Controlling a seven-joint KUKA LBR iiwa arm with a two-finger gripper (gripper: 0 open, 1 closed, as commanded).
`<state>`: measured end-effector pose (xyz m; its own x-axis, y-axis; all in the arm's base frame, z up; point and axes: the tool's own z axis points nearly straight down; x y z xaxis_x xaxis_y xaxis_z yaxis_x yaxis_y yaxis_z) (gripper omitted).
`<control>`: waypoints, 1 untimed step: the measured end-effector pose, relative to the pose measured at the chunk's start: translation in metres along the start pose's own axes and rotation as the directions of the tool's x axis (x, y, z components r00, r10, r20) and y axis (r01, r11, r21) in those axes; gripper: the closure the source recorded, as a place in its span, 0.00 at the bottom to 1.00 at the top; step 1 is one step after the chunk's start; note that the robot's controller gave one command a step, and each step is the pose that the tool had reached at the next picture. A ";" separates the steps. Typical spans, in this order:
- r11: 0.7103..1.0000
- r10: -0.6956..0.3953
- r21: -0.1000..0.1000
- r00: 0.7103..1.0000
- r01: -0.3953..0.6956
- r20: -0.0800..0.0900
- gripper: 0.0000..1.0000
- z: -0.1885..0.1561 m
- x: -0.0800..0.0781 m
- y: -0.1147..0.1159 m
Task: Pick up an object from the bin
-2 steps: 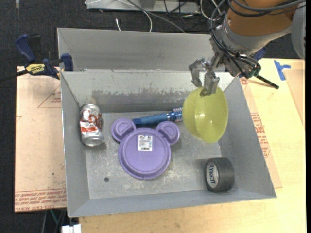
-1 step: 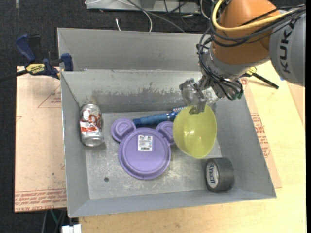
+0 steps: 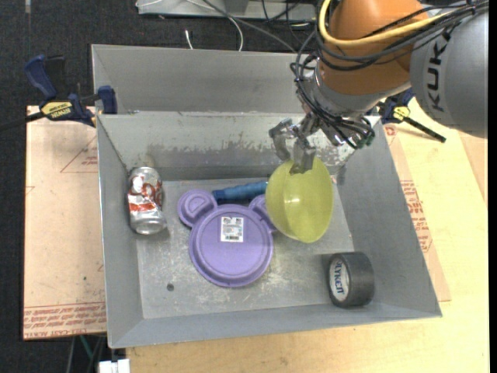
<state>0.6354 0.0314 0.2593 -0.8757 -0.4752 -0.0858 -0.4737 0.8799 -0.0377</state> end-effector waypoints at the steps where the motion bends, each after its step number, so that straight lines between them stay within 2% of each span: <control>1: 0.997 -0.075 -0.004 0.997 0.075 -0.014 1.00 0.052 0.032 -0.006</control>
Offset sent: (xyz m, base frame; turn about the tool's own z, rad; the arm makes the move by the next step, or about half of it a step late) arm -0.0047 -0.0384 -0.0803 -0.2993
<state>0.6155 0.0115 0.2052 -0.8388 -0.5401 -0.0687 -0.5387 0.8416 -0.0396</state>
